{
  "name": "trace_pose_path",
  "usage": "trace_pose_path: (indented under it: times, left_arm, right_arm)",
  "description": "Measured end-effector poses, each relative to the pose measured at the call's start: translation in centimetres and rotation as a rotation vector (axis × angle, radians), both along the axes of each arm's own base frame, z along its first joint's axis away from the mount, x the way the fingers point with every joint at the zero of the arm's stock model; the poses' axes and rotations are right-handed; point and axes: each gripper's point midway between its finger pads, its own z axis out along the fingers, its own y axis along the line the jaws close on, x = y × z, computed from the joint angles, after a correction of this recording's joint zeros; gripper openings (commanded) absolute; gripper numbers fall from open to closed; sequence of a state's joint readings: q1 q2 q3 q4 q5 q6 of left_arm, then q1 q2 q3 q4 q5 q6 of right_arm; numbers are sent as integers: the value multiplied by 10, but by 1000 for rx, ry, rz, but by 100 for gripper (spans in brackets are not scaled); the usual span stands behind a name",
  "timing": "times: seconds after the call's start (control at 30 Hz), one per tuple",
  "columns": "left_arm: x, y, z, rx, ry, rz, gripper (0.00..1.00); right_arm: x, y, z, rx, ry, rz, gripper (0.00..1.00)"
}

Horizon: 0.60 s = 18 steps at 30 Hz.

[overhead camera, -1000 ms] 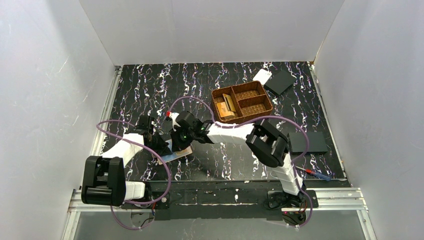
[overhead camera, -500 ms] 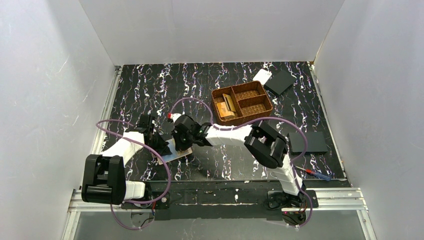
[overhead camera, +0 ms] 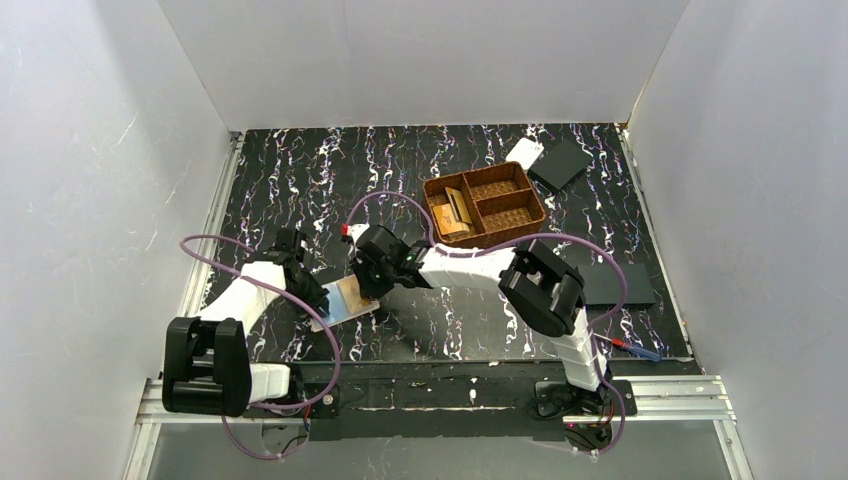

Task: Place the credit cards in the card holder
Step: Move the card holder to the center of the board.

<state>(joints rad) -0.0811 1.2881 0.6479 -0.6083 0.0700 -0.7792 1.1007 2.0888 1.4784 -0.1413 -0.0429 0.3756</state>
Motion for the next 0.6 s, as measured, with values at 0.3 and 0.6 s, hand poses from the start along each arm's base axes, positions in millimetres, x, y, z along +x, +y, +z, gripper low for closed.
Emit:
trace_pose_path:
  times: [0.3,0.6]
  left_arm:
    - [9,11,42,52,-94,-33,43]
    - [33,-31,58,-183,-213,-182,30]
  right_arm:
    - [-12,-6,52,105,39,98,40]
    - [24,-38,93,238,69,47,36]
